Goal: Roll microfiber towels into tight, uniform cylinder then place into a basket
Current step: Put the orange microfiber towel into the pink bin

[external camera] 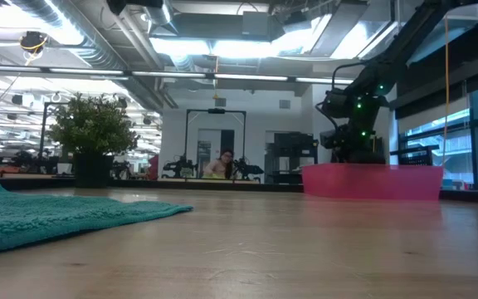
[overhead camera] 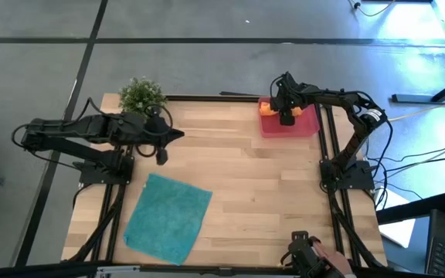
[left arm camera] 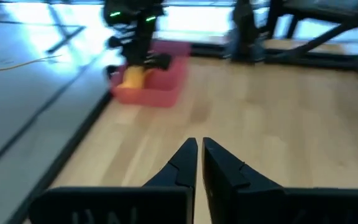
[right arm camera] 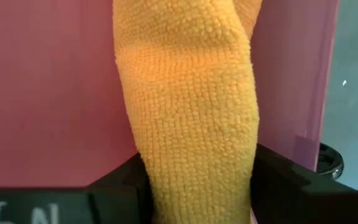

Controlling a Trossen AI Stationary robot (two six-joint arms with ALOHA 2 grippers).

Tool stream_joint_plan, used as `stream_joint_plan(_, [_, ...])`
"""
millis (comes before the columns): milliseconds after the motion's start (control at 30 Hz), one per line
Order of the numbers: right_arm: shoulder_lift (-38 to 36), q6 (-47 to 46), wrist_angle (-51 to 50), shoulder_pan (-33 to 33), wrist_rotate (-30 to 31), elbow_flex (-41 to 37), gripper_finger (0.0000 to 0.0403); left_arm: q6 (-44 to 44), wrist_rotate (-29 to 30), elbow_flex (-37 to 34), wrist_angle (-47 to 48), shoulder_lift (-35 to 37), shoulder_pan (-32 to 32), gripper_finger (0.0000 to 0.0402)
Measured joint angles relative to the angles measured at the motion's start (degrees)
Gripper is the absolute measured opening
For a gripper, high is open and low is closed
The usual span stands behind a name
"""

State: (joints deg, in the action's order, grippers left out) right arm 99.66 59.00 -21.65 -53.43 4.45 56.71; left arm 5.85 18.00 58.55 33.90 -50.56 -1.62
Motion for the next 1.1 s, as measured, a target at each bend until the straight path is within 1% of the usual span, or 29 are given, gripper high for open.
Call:
stream_joint_plan(100, [0.0, 0.0, 0.0, 0.0, 0.0, 0.0, 0.0189, -0.22, 4.39, 0.02, -0.16, -1.63, 0.81, 0.0014])
stream_joint_plan(167, [0.0, 0.0, 0.02, 0.0, -0.02, 0.0, 0.0189, -1.61, 5.0, 0.0, -0.73, -3.53, 2.1, 0.0014])
stream_joint_plan(300, [0.0, -0.02, 0.0, 0.0, -0.03, -0.01, 0.0189, -3.42, 4.84, 0.0, -8.94, -7.86, 5.89, 0.0014])
stream_joint_plan(367, [0.0, 0.0, 0.0, 0.0, -0.03, -0.02, 0.0189, -4.12, 2.87, 0.62, -12.03, -9.73, 7.99, 0.0014])
stream_joint_plan(500, [0.0, 0.0, 0.02, 0.02, -0.04, -0.02, 0.0189, -4.93, -3.45, 2.91, -11.96, -14.13, 12.26, 0.0014])
stream_joint_plan(667, [0.0, 0.0, 0.02, 0.02, -0.07, -0.02, 0.0189, -6.66, -8.08, 7.09, -12.2, -20.66, 17.4, 0.0014])
stream_joint_plan(900, [0.0, -0.02, 0.24, 0.02, -0.04, -0.02, 0.0189, -12.26, -16.62, 15.24, -13.06, -31.06, 21.21, 0.0014])
stream_joint_plan(1000, [0.0, -0.02, 0.26, 0.02, -0.04, -0.02, 0.0189, -12.71, -17.2, 18.92, -12.73, -35.14, 21.8, 0.0014])
stream_joint_plan(1100, [-0.02, -0.02, 0.33, 0.02, -0.04, -0.04, 0.0189, -13.05, -17.22, 20.8, -12.73, -37.8, 21.91, 0.0014])
